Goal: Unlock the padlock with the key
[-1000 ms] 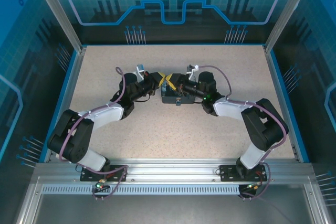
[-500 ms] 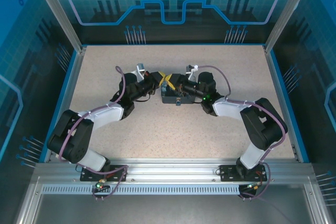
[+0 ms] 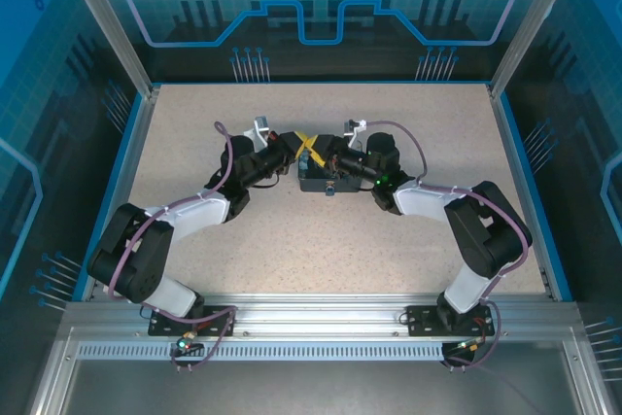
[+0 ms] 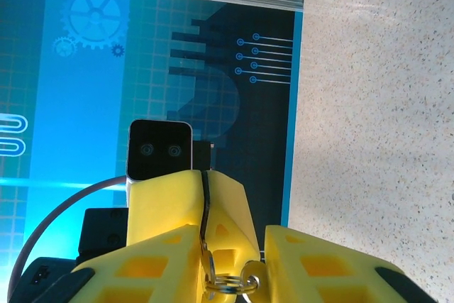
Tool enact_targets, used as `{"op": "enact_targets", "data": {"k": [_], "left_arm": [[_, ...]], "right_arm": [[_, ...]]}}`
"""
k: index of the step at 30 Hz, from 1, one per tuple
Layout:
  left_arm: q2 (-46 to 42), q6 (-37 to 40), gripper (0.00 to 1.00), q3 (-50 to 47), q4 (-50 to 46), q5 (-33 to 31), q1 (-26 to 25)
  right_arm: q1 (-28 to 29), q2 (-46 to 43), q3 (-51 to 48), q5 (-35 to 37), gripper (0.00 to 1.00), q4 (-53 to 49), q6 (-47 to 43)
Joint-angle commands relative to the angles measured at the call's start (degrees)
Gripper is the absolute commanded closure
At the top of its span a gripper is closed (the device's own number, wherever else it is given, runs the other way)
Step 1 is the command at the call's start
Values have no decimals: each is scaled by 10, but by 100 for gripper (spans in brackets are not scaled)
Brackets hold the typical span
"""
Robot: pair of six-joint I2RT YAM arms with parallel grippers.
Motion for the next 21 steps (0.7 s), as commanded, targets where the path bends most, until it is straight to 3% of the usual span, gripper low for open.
{"op": "enact_targets", "data": {"k": [1,5,8,21], "left_arm": [[-14,15,100,-4,33,9,-5],[-14,16,100,-5,35,8,-5],[-14,16,100,-4,36,8,-5],[-14,18,100,-2,38,7,-5]], "right_arm": [[-4,-1,7,-10,72,15,2],[-4,-1,9,-14,77,13,1],[-4,-1,10,-14,88,12,-1],[-5,-4,-5,-15,96,11,-2]]}}
